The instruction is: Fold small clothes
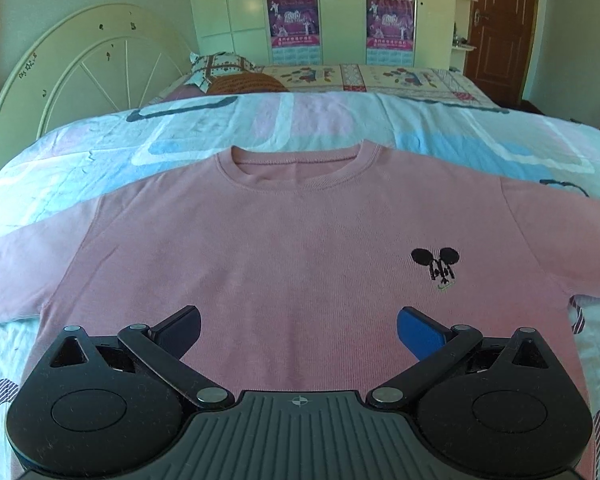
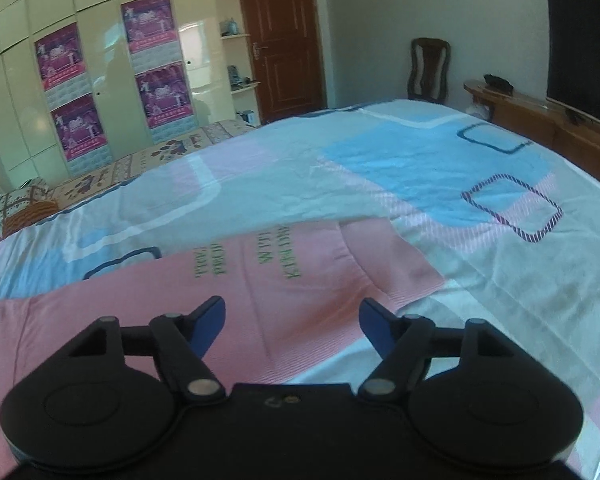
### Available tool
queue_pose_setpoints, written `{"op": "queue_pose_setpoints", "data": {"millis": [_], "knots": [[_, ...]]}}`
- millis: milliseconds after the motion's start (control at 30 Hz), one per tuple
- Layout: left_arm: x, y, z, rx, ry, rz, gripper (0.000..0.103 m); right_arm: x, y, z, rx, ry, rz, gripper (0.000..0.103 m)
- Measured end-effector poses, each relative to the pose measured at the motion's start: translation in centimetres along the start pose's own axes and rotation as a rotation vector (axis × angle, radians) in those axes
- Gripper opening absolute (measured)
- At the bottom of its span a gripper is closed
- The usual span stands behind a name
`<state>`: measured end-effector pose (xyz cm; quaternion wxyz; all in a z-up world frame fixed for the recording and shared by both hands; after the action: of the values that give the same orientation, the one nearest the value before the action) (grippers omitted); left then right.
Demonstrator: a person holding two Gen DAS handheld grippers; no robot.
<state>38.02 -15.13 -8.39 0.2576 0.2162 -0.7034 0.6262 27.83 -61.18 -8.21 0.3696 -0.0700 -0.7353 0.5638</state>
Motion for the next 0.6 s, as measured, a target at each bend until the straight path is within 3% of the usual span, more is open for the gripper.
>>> {"op": "queue_pose_setpoints", "data": {"millis": [167,333,500,600], "knots": [[-1.4,0.1,1.5,-0.012,0.004,-0.030,0.103,-2.8,1.0,4.0,-0.099,0.059,-0.059,0.063],[-2.4,-0.5,3.4,-0.015,0.022,-0.033,0.103,-4.1,0.8,6.1,-0.173,0.054,-0.061,0.061],[-2.9,-1.1,5.4,-0.015,0.045,-0.029,0.103,-4.8,0.8,7.0,-0.307,-0.048,-0.057,0.061],[-2.9,-1.4,6.1,-0.014,0.058,-0.027,0.103,-4.8,1.3,6.9,-0.449,-0.162,-0.079,0.049]]}}
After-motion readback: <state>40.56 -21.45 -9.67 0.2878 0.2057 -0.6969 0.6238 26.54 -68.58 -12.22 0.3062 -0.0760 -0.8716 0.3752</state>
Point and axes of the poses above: each gripper's, at about its wrist camera, not at the fingertips, and x roughly against the way its jaws point, z to its right, y to its underside, the point moved 6 cm from there along -x, roughly the way its jaws point, and after that the axes turned 9 degrees about z, right-handed, at the moved point
